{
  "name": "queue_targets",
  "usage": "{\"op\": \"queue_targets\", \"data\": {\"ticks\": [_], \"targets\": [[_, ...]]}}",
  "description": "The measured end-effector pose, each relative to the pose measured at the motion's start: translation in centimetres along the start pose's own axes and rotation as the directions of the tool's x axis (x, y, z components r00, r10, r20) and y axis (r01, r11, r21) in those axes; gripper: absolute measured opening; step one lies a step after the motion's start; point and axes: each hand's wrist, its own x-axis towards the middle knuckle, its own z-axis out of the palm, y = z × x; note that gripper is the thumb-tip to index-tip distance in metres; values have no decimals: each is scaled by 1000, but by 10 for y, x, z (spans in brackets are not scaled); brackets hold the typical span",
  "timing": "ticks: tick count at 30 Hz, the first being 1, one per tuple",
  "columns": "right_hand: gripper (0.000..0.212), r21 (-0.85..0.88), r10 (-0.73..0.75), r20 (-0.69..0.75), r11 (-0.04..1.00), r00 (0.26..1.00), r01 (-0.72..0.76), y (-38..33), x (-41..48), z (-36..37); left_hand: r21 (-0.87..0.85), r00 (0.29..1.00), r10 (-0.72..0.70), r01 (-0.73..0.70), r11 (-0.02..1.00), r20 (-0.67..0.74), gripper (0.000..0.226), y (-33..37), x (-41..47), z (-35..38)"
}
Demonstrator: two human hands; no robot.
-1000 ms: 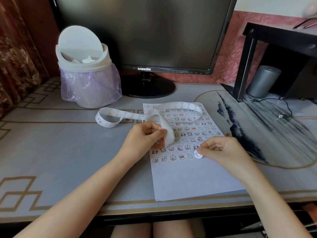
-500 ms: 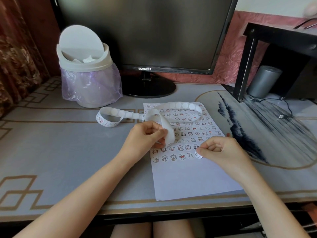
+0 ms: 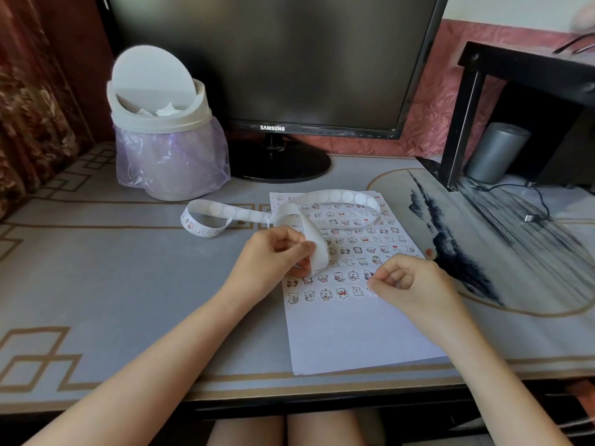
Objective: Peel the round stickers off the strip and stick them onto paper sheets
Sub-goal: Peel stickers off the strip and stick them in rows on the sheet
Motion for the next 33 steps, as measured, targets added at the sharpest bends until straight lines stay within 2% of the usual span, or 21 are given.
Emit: {"op": "queue_targets", "data": {"ticks": [6,9,13,20,23,27,33], "targets": [[15,-23,-4,3,1000,1000,4,0,-1,-2,-2,1000,-5,5,1000,1,11,0,1,0],[23,-7,2,23,1000,1000,-2,1,0,-3,0,1000,-7,7,1000,0,11,-1,1,0],[19,8,18,59,1000,998,-19,2,3,-5,6,1000,-6,6,1000,0,11,-1,1,0],[14,81,30,14,996,999,-31,2,5,-6,15,1000,-5,6,1000,-4,11,-2,1,0],[21,48,41,8,998,999,-41,2,4,-3,18,1000,-3,3,1000,-6,11,-2,1,0],[15,22,24,8,999,1000,-24,4,5,-3,21,1000,-2,2,1000,-5,11,-3,1,0],[23,128,30,115,991,993,-45,6,5,-11,10,1000,13,-13,1000,-14,13,-2,0,0]]}}
